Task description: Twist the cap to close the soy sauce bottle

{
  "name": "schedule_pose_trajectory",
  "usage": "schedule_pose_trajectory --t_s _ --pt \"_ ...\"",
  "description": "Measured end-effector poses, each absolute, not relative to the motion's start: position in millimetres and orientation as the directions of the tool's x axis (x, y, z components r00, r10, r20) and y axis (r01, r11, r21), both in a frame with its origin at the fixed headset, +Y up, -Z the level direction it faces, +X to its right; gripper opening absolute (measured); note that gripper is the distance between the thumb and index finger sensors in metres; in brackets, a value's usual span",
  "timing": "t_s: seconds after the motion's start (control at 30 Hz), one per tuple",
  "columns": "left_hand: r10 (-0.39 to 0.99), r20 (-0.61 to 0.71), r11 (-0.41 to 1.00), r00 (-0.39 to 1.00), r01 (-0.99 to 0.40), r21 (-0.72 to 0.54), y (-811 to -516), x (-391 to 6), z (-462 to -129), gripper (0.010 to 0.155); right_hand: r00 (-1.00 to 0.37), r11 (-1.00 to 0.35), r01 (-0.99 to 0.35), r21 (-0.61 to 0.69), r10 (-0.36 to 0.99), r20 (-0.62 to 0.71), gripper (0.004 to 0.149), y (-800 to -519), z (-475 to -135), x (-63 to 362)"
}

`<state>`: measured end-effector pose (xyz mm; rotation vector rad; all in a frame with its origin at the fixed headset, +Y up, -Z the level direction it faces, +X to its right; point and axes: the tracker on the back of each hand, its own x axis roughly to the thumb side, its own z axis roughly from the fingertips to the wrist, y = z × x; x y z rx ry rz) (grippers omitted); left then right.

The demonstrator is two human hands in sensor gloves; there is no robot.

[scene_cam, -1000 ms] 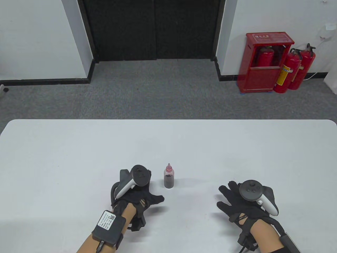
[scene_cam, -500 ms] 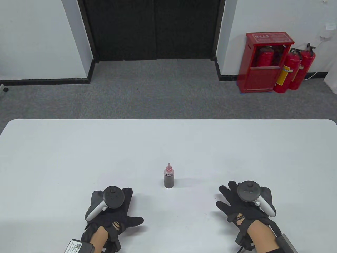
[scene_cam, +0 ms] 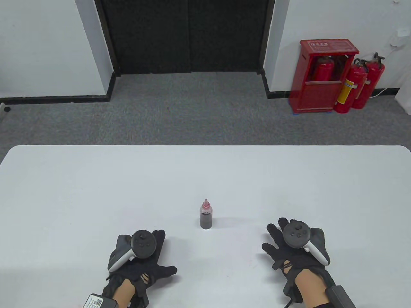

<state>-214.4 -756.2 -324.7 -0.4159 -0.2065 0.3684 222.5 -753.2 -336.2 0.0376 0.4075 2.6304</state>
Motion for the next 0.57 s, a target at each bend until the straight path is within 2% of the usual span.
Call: schedule_pose_trajectory --t_s 0.13,0.57 --pt "0.403 0.105 0.851 0.909 -0.331 -0.407 -754.6 -215.3 -326.1 0.114 -0.898 -0.851 -0.427 0.306 0.438 -0.034 0.076 -754.4 -335.1 220.8" --pt "0.405 0.091 0.859 0.910 -0.345 -0.378 -754.9 -205.4 -330.5 0.112 -0.874 -0.813 -0.462 0.354 0.486 -0.023 0.076 -755.3 -334.5 225.3"
